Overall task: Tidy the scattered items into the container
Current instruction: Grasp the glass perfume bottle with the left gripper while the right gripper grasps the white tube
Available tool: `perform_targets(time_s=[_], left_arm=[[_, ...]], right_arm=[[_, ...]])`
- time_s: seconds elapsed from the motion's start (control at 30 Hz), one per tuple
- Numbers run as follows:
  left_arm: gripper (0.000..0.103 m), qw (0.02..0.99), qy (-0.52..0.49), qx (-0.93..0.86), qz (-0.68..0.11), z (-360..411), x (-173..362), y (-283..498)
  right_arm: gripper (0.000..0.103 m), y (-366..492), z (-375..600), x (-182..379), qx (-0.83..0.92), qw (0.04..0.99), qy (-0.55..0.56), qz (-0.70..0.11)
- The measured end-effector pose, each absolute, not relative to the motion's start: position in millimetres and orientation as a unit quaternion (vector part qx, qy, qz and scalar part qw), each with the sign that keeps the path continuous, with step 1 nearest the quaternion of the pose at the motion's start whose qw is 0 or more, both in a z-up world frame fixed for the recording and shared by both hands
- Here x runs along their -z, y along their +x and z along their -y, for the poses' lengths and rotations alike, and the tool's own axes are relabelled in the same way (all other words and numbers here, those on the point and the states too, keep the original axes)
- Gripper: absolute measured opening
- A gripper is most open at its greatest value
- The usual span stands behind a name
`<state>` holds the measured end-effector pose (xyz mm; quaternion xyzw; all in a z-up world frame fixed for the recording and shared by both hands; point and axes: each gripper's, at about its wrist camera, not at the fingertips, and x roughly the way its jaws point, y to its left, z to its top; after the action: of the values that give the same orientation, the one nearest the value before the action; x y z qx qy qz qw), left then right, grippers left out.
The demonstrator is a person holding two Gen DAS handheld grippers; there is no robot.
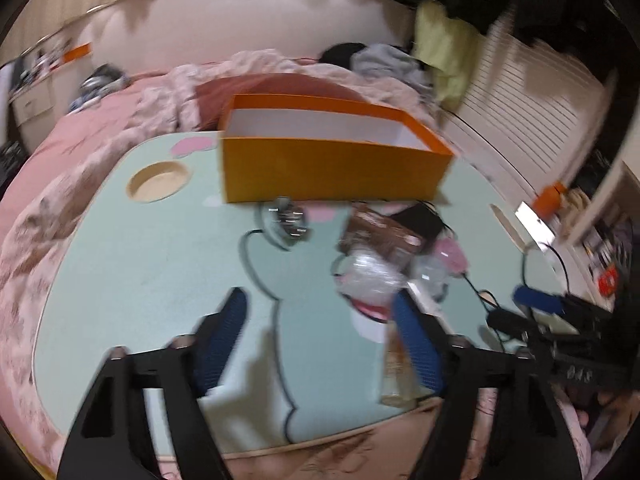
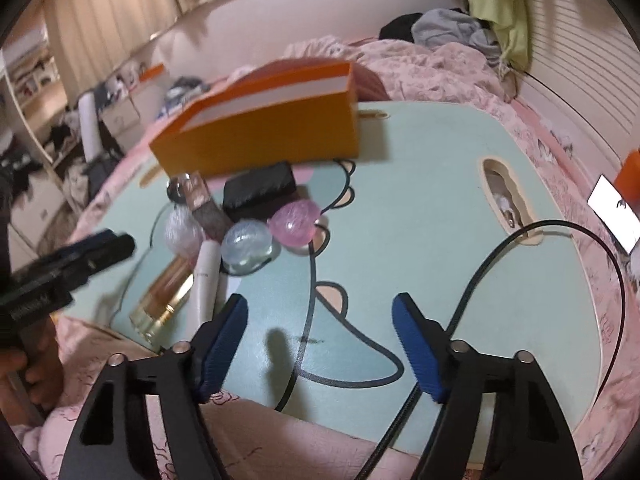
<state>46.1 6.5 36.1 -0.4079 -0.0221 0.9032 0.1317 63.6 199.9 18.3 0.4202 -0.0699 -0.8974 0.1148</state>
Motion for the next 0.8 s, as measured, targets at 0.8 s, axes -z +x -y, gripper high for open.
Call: perform_targets(time_s=[0.8], left_arm=[[0.027,0.234,-0.449,-0.862,-0.014,-40,-22,53]], right_arm=[[0.042,57,-144,-25,0.881,0.211,0.422,-0.002]])
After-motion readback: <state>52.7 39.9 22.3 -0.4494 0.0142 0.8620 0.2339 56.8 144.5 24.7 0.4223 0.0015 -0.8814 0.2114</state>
